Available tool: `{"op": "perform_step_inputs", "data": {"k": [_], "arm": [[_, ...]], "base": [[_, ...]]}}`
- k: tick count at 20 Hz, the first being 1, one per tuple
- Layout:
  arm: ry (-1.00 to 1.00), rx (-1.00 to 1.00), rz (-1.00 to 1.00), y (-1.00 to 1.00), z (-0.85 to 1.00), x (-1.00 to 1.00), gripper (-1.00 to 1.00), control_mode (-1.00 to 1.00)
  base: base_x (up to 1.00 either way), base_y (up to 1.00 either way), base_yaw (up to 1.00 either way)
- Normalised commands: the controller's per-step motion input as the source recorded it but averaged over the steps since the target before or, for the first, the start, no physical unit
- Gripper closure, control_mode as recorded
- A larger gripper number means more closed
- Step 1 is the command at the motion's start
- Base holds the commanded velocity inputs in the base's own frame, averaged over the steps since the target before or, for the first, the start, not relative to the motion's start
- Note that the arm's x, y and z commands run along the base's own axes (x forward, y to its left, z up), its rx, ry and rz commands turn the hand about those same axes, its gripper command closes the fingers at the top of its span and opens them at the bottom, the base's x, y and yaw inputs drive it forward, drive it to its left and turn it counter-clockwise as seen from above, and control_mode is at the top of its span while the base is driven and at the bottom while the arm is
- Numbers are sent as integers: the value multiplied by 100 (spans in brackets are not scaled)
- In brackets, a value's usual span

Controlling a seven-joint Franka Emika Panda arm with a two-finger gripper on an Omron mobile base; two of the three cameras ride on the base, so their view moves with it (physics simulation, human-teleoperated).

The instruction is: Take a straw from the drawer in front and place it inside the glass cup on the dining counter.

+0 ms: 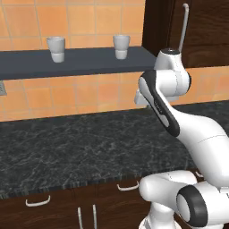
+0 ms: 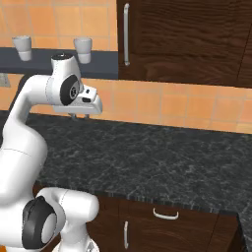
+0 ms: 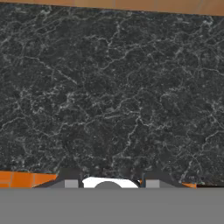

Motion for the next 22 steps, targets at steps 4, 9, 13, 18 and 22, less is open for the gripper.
{"op": "perform_step_inputs", "data": {"k": [4,9,13,18,22], "arm": [[0,0,0,0,0,0,-100,100],[0,0,0,0,0,0,-100,100],[0,0,0,0,0,0,-100,100],[0,0,0,0,0,0,-100,100],[0,0,0,0,0,0,-100,100]], "base": [[-18,2,0],[-78,43,1],[-23,87,-21],[0,92,-58],[0,76,-64]]}}
